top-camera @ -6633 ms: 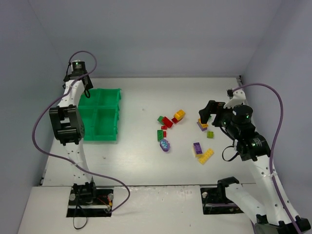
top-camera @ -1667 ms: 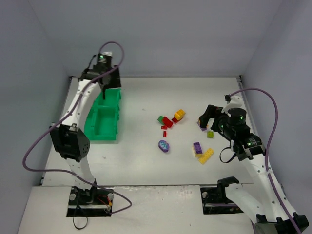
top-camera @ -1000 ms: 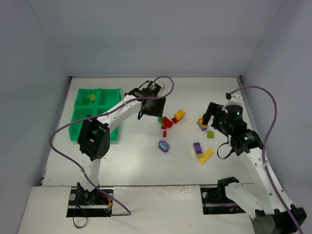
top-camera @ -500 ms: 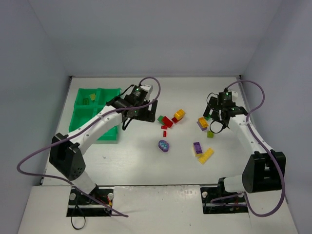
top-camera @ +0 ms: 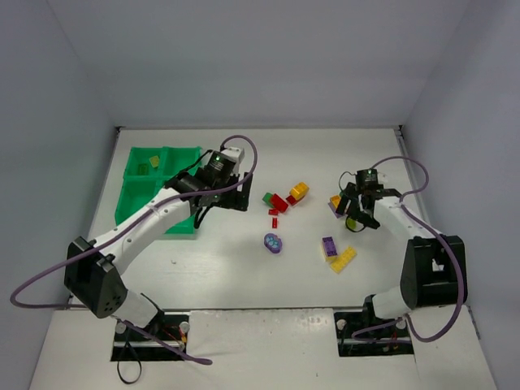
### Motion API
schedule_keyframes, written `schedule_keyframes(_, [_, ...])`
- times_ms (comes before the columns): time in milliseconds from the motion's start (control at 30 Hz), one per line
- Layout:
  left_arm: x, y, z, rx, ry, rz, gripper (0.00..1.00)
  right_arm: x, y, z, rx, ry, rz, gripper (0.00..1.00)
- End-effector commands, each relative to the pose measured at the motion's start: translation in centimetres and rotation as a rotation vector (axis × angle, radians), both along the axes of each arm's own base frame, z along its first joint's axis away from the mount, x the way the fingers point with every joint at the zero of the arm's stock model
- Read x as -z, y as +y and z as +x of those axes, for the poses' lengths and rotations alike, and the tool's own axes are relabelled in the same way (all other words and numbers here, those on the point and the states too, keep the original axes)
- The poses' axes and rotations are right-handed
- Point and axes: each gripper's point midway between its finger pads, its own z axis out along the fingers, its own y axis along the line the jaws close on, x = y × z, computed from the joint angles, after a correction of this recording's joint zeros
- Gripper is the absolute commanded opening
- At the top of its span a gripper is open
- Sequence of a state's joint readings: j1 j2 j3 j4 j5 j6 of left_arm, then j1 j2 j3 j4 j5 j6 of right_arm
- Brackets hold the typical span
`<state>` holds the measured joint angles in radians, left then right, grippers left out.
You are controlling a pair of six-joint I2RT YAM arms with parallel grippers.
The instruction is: Sort the legos into containers by color
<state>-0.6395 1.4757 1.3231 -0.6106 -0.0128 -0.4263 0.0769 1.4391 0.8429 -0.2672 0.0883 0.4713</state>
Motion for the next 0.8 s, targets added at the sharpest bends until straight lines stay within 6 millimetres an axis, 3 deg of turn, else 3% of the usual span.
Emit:
schedule_keyframes(0, [-2.8,0.4,0.8,-0.008,-0.101,-0.025,0.77,-0.1,0.3,1.9,0.001,-0.057,0.023,0.73])
schedule_keyframes(100, [-2.9,0.8,0.4,-0.007,-0.105,-0.015,0.77,1.4,0.4,1.9,-0.011,-0.016,0.021,0.68])
schedule_keyframes(467, [-3.6,1.8,-0.2,-0.003,-0.131,-0.009,0.77,3.3,-0.2,1.3,-0.012,0.014,-0.009,0.57])
schedule_keyframes(600, [-4.4,1.1,-0.4,0.025,-0.152,-0.054,0.77,3.4,-0.4,1.2,-0.012,0.010,-0.019,0.52])
schedule_keyframes(767, [-5.2,0.6,-0.6,0.046,-0.172,-0.090,0.77,2.5,-0.6,1.4,-0.018,-0.023,-0.030,0.35])
